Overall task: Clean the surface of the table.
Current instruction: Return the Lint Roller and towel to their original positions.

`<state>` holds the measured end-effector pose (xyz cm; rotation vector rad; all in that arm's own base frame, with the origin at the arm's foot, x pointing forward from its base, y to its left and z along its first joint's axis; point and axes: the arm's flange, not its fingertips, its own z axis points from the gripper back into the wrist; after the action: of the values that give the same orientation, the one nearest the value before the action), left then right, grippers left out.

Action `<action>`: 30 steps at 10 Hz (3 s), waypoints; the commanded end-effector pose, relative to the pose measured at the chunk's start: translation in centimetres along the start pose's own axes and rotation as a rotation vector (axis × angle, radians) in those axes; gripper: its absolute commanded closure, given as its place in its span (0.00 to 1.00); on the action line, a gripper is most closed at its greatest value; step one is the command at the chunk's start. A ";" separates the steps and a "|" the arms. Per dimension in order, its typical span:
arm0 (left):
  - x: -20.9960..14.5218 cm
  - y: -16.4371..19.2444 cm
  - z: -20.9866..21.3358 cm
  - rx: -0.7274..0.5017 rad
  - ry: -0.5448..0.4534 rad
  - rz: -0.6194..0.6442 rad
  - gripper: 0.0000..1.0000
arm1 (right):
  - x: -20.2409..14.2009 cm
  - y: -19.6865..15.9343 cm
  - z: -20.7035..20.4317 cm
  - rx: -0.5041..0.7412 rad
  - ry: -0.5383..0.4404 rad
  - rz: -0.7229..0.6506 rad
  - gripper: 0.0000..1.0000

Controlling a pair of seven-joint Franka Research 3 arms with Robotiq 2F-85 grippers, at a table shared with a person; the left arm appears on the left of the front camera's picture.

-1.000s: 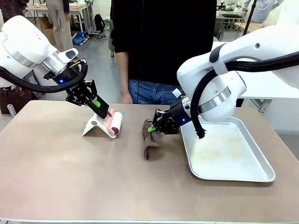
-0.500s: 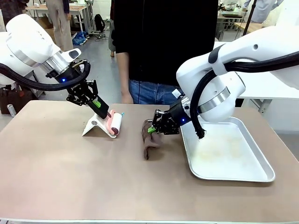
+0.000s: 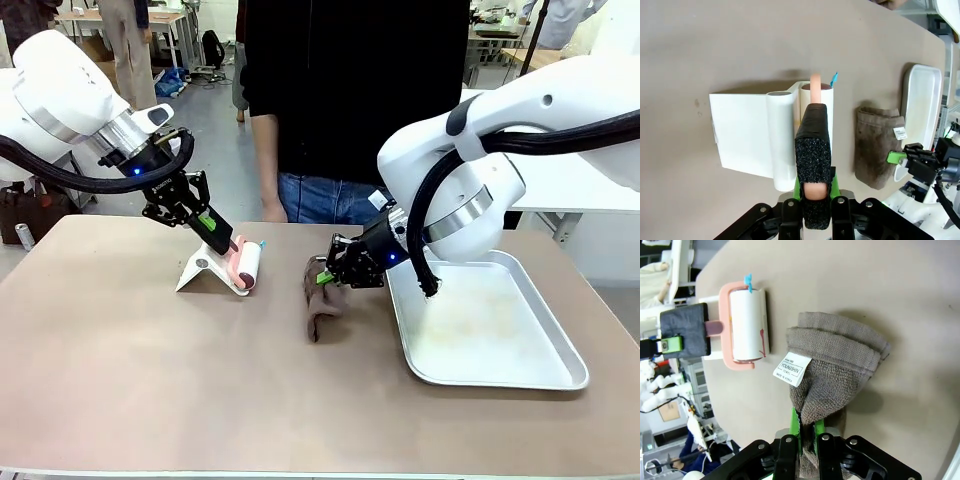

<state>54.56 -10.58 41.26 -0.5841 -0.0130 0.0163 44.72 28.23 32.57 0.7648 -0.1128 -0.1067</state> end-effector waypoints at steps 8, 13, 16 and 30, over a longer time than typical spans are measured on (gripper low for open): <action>0.1 1.8 -0.8 -0.021 0.017 0.035 0.79 | 0.4 0.2 0.8 -0.066 -0.018 -0.020 0.88; 0.1 2.4 -1.0 -0.041 0.022 0.045 0.79 | 0.9 0.5 1.2 -0.267 -0.024 0.006 0.76; 0.0 2.5 -1.0 -0.054 0.032 0.055 0.25 | 1.1 1.0 1.1 -0.341 -0.029 0.011 0.19; -10.2 10.0 14.3 -0.324 0.034 0.022 0.00 | -2.1 -4.3 16.9 0.085 -0.134 -0.100 0.00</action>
<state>45.48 3.67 48.12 -0.8508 -0.0060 0.0463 42.09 16.62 43.20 0.7342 -0.2494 -0.2748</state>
